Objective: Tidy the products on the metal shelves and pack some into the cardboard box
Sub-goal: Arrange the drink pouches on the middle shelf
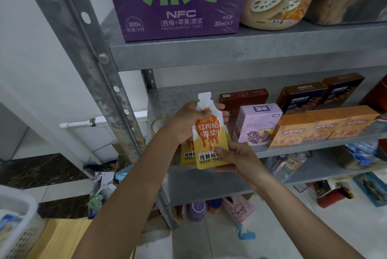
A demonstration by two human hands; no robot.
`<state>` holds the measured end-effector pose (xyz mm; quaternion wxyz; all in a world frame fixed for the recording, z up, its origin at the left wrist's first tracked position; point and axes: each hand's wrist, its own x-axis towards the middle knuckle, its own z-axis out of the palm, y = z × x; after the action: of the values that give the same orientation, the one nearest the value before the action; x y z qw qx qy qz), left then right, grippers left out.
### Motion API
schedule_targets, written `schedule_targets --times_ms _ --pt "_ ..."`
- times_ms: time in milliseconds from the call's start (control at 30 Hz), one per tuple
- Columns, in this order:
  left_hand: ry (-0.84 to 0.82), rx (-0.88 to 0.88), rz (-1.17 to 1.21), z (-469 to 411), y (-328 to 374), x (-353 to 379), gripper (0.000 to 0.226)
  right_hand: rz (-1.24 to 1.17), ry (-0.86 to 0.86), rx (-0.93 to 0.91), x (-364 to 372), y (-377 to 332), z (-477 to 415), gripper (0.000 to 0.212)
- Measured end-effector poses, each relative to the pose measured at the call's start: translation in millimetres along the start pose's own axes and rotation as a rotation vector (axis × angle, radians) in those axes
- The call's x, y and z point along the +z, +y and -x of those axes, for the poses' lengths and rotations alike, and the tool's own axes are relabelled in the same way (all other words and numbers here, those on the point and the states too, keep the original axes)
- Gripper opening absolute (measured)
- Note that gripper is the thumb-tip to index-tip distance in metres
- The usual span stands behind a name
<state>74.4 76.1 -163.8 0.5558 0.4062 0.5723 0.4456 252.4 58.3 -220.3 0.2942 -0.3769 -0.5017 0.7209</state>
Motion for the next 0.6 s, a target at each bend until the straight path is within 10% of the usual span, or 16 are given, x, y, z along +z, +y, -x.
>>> schedule_targets --times_ms 267,600 --pt "0.558 0.411 -0.952 0.8 -27.0 -21.2 0.025 0.062 0.239 0.069 4.0 20.1 -25.9 0.009" --pt "0.518 0.091 -1.429 -8.5 -95.2 -32.5 0.065 0.577 0.388 0.05 37.6 43.6 -76.1 0.014"
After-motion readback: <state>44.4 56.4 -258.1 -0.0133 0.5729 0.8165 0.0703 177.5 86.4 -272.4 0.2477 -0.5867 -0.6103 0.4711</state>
